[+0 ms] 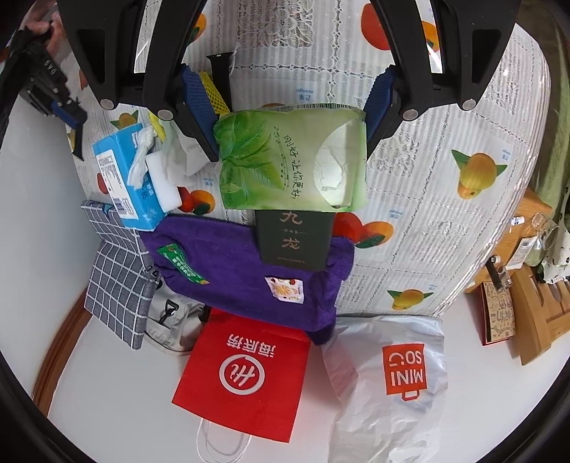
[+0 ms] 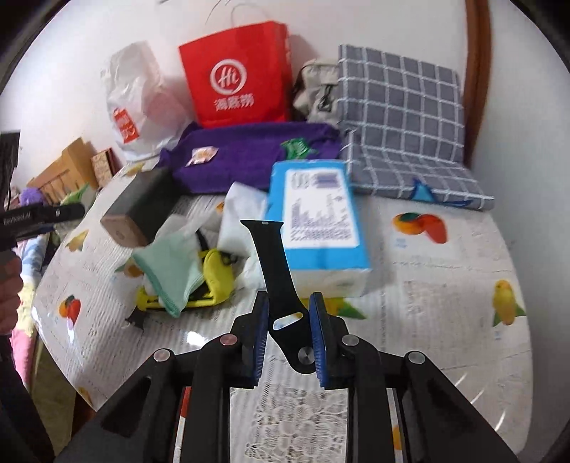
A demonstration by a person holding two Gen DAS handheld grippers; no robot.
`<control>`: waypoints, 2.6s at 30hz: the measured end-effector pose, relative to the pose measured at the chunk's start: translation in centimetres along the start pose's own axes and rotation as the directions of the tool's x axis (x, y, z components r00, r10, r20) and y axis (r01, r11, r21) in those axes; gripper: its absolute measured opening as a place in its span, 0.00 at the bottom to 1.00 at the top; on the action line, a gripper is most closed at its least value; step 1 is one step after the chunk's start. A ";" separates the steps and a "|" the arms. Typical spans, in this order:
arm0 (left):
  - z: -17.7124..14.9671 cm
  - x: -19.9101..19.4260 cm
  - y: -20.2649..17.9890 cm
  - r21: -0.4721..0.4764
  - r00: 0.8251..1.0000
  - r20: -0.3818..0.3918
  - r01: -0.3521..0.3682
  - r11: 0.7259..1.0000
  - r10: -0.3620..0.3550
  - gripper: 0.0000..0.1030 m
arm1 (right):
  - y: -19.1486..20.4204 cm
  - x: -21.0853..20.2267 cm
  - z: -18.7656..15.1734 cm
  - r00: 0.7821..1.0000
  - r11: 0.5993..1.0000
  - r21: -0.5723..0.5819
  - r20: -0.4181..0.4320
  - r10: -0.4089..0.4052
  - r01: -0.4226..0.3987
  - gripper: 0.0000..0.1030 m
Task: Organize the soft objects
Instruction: 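Carry the wipes pack and the black strap toward the purple towel, then lower the wipes pack with the left tool while the right tool lowers the strap, both opening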
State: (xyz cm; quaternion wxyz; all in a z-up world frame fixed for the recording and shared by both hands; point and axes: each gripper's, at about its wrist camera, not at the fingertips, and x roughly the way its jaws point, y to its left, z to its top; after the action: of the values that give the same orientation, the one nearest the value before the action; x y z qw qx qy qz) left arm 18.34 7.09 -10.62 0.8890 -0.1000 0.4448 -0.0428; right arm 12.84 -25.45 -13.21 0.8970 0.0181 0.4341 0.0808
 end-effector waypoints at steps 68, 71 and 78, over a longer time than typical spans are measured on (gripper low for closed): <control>16.3 20.5 -1.4 0.035 0.961 -0.276 -0.012 0.999 0.022 0.70 | 2.1 21.8 19.7 0.973 0.993 -0.042 -0.211 0.098 -0.109 0.24; 16.0 21.3 -1.7 0.040 0.954 -0.298 -0.029 0.999 0.039 0.70 | 1.9 22.9 19.4 0.964 0.993 -0.042 -0.250 0.094 -0.108 0.24; 15.6 22.2 -2.1 0.006 0.939 -0.344 -0.009 1.000 0.011 0.73 | 1.4 23.7 19.2 0.951 0.991 -0.006 -0.283 0.126 -0.133 0.38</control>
State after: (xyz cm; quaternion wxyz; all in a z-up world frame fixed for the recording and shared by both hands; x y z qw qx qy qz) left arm 44.12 3.56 -18.43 0.7980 -0.0866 0.5937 -0.0562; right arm 42.10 -19.51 -19.49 0.8189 0.0237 0.5544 0.1466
